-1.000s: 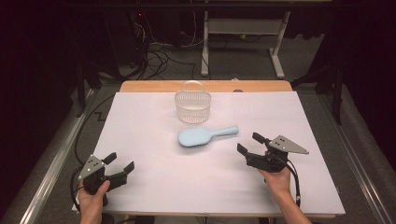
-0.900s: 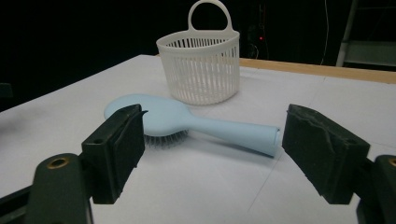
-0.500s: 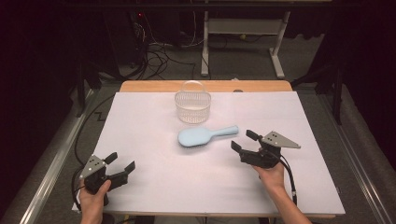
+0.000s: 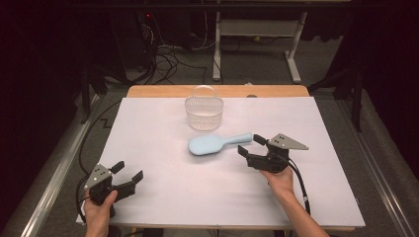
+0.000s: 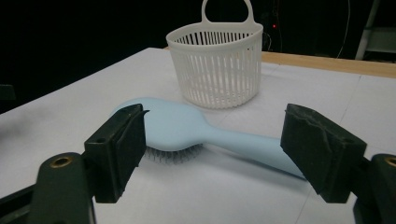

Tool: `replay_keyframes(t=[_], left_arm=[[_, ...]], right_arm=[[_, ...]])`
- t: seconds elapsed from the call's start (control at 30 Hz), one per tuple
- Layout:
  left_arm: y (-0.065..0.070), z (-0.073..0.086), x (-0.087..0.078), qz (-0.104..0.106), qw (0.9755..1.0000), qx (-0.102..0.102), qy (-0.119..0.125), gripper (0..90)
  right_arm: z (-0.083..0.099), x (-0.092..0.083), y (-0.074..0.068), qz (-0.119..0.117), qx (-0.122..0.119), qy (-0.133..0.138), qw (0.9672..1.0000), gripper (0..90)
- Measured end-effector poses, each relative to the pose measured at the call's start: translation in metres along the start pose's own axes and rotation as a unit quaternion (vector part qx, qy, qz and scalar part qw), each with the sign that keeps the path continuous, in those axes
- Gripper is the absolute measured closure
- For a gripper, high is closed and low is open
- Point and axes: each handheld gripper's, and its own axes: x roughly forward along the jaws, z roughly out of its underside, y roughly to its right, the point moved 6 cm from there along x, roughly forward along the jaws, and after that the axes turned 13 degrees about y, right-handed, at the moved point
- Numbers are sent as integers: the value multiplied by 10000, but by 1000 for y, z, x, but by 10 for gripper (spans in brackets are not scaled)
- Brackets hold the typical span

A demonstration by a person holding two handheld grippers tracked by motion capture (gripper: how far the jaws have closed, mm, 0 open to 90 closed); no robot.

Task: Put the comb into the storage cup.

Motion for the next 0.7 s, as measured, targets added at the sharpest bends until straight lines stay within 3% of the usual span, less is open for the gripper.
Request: replay_keyframes(t=[0.7], left_arm=[[2,0,1,15,10000,67,-31,186]], right_arm=[[-9,28,-1,-45,183,-155,9997,242]])
